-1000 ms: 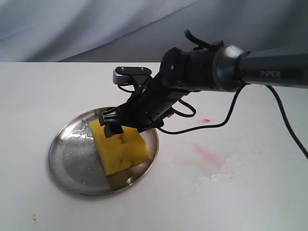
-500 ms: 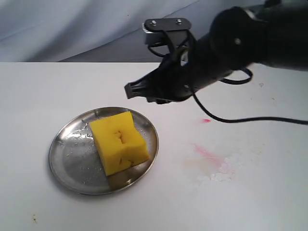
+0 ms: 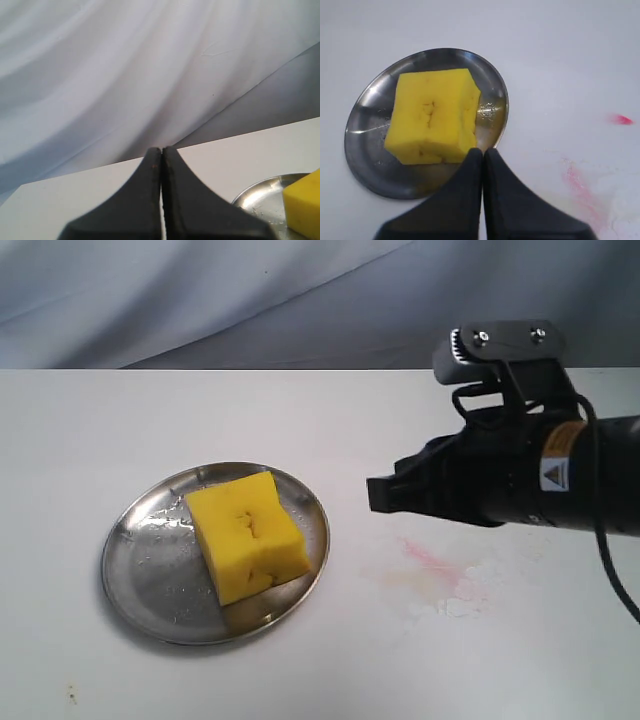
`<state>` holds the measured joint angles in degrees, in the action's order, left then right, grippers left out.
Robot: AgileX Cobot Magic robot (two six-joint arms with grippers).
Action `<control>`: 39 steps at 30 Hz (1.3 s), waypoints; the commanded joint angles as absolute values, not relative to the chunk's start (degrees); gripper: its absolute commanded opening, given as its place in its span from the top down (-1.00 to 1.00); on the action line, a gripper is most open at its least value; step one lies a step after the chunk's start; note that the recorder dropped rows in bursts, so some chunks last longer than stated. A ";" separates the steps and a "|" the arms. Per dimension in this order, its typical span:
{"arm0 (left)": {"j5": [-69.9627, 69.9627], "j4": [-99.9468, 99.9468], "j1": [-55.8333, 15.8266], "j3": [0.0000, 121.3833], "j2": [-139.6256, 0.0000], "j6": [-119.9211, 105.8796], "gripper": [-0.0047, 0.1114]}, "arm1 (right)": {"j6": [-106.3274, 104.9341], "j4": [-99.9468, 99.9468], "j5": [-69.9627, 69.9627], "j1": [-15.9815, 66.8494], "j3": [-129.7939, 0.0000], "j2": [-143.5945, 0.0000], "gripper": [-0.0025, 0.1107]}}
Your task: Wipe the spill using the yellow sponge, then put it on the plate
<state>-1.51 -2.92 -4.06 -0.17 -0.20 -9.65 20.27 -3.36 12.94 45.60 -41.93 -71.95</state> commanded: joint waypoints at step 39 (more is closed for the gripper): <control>-1.25 -2.42 -3.97 0.00 0.00 -9.16 0.92 | -1.50 -0.40 6.30 8.57 0.00 0.00 0.96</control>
